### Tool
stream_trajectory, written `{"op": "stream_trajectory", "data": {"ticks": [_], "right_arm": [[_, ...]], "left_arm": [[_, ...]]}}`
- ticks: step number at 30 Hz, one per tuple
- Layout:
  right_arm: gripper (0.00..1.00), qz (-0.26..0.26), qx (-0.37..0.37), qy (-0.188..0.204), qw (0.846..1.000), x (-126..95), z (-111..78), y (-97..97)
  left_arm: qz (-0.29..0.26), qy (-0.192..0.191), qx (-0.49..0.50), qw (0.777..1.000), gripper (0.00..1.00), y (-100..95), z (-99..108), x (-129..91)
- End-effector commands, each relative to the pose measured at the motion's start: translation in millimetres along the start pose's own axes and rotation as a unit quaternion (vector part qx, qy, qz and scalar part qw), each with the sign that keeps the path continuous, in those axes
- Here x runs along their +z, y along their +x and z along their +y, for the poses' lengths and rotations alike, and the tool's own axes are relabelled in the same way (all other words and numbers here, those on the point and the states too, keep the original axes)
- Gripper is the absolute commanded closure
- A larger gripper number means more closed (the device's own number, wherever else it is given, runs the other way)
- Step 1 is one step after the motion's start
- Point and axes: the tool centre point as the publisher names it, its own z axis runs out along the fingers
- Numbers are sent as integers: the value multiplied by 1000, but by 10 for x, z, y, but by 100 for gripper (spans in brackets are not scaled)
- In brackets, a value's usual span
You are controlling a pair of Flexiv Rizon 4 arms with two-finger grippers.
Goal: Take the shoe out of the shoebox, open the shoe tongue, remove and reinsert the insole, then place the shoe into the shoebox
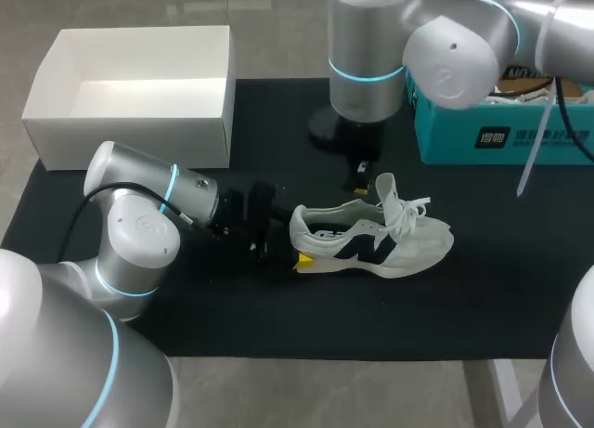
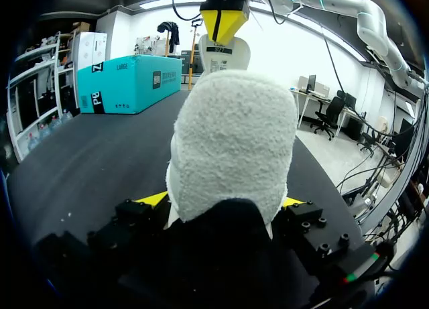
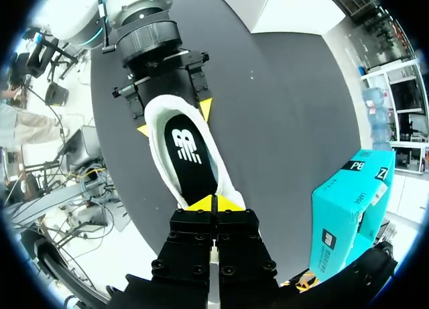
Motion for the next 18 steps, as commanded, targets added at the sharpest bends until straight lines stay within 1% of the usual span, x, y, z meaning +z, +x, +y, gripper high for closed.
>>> {"op": "stream_trajectory", "data": {"ticks": [1,8,12,18], "right_arm": [[100,-9,-2,-19,1000,48,-3,32],[100,-15,-11,-29,999,180,-41,146],[100,-33,-26,-27,999,262,-101,136],[100,-41,-43,-26,998,328,-86,46]], "left_arm": [[1,-1,0,1000,100,-18,6,10],[1,-1,0,1000,100,-18,6,10],[1,-1,0,1000,100,-18,6,10],[1,-1,0,1000,100,-18,6,10]]}}
